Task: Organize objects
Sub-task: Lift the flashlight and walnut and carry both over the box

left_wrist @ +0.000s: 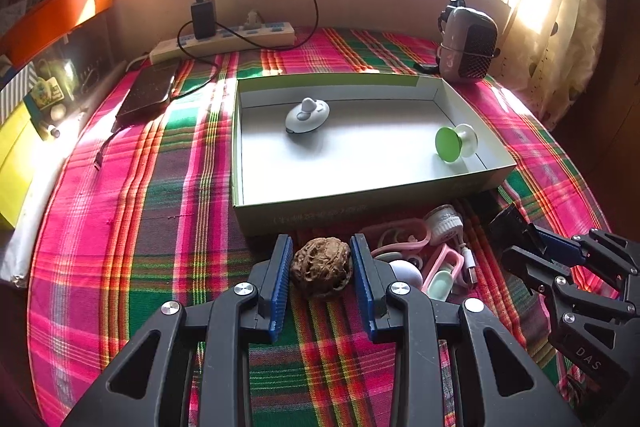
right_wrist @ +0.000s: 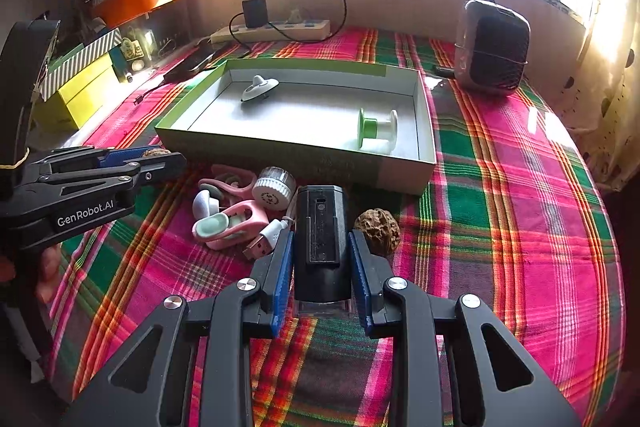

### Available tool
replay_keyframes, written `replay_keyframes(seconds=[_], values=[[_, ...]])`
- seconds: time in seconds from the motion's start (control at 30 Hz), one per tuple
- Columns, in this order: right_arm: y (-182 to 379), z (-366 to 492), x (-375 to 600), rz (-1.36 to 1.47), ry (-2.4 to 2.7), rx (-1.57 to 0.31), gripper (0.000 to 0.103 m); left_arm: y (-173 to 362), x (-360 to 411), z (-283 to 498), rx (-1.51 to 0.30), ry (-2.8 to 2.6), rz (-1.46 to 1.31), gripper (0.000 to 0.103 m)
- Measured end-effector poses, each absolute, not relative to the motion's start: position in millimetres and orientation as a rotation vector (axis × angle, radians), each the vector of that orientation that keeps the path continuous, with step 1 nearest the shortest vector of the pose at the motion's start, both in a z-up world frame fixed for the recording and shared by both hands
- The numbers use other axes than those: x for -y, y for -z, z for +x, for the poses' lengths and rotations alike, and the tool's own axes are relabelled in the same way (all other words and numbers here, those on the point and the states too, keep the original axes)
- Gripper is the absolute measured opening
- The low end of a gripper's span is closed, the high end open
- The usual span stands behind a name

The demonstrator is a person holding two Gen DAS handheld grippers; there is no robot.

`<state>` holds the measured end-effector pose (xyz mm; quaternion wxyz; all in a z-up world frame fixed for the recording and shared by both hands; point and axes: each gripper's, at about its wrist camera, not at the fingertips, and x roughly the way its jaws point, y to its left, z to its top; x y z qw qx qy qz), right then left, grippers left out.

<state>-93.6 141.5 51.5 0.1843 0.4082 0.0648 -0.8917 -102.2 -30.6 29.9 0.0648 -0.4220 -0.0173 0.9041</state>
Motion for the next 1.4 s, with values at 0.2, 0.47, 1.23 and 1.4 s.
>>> replay_keyframes(seconds=[0.2,0.47,1.23,1.4], values=[[-65,-100,-139,1.122,2.507,-0.154,0.029,-40,30,-103,0.059,-2.729,-1.244,0.027],[-80,-120,-130,1.1,2.495,-0.159,0.029,-51,31,-118,0.054,-2.734,-1.217,0.027],[-74,-224,-90,1.197,2.444,-0.116,0.029,-32,34,-181,0.028,-2.756,-1.29,0.027],[-61,-242,-81,1.247,2.422,-0.11,0.029,-27,33,-189,-0.009,-2.778,-1.297,0.027]])
